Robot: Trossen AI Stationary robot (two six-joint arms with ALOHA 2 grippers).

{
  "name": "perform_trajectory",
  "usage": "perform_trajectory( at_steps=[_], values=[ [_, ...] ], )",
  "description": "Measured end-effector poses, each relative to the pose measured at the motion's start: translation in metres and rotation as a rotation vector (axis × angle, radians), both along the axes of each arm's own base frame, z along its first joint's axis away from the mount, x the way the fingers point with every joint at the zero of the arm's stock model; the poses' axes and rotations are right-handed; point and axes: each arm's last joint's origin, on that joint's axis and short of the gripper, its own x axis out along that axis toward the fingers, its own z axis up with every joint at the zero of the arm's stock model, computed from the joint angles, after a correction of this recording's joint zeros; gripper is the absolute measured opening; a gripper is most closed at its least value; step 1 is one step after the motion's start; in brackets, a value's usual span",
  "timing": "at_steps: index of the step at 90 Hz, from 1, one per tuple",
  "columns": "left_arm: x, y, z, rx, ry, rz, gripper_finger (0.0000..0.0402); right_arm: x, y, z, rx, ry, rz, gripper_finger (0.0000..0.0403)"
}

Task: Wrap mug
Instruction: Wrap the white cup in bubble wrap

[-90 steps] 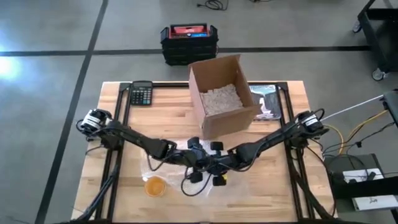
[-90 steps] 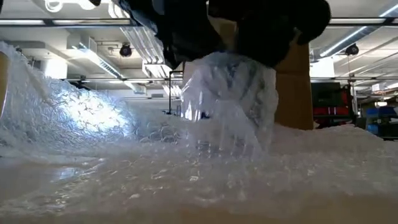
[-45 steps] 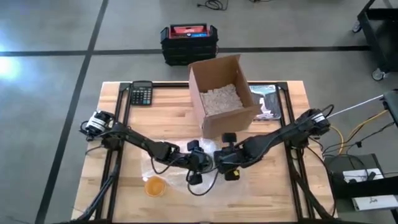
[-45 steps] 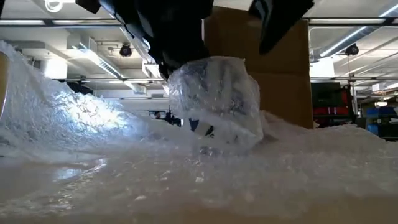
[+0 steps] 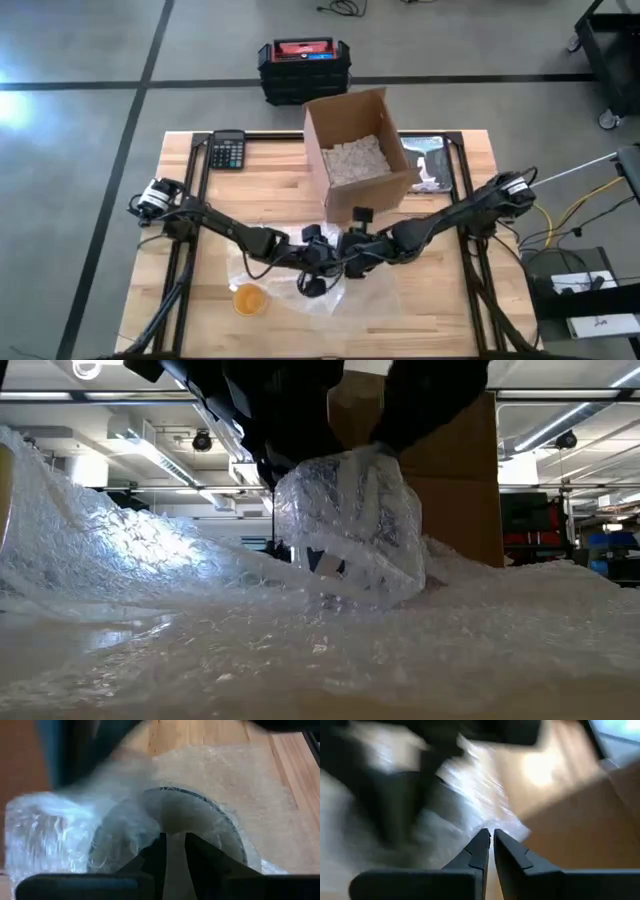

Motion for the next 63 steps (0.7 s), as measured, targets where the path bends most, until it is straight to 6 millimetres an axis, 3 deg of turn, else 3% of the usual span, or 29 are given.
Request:
perform_trajectory(
  at_steps=[29, 40, 52, 63],
  values=[
    [-0.002, -0.002, 0.0, -0.063, 0.028, -0.068, 0.0059, 0.008, 0.015, -0.025, 0.093, 0.012, 0.106, 0.0013],
    [-0.007, -0.002, 0.013, -0.127, 0.04, -0.096, 0.0059, 0.008, 0.014, -0.03, 0.09, 0.037, 0.105, 0.0013],
    [-0.011, -0.001, 0.04, -0.147, -0.046, -0.103, 0.0059, 0.009, 0.013, -0.031, 0.095, 0.054, 0.104, 0.0013],
    [-0.012, 0.003, 0.043, -0.071, -0.073, -0.043, 0.0059, 0.009, 0.014, -0.031, 0.117, 0.06, 0.115, 0.0013]
  ],
)
